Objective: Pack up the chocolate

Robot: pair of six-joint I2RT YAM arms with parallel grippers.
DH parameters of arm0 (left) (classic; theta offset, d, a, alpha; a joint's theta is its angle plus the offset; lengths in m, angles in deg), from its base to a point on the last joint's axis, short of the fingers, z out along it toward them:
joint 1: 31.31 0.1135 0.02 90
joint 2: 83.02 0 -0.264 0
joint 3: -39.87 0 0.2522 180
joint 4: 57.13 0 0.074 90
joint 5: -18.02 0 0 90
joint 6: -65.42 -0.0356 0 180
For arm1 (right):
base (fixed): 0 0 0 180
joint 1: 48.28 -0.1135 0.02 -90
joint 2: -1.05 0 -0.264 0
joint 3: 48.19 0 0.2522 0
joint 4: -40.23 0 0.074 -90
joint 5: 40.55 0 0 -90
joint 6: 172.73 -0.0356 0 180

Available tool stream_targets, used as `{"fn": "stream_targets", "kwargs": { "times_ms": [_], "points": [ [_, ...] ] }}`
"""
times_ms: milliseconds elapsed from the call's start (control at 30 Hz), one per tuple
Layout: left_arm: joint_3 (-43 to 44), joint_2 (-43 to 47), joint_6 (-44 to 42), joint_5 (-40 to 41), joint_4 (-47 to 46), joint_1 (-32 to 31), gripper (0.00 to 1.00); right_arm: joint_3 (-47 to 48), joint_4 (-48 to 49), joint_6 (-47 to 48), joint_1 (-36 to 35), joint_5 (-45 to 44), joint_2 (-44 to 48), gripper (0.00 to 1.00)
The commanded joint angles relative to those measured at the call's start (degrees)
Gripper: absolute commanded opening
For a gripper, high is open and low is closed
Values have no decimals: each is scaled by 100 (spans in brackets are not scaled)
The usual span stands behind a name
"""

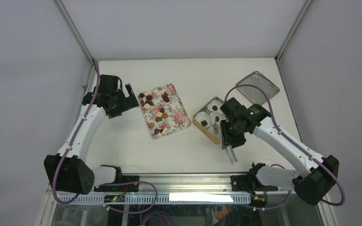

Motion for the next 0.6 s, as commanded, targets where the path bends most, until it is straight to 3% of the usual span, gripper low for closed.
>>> {"fn": "stream_targets", "kwargs": {
  "times_ms": [0,167,367,567],
  "points": [
    [128,47,113,-149,-264,45,99,-100,52,-243,24,235,135,9],
    [84,73,104,-149,-272,36,99,-188,91,-289,36,116,-13,13],
    [88,86,91,-140,-268,45,99,-200,144,-255,44,-51,-151,28],
    [81,108,86,-132,-265,46,99,-78,124,-169,44,-254,-277,33]
  ]
}}
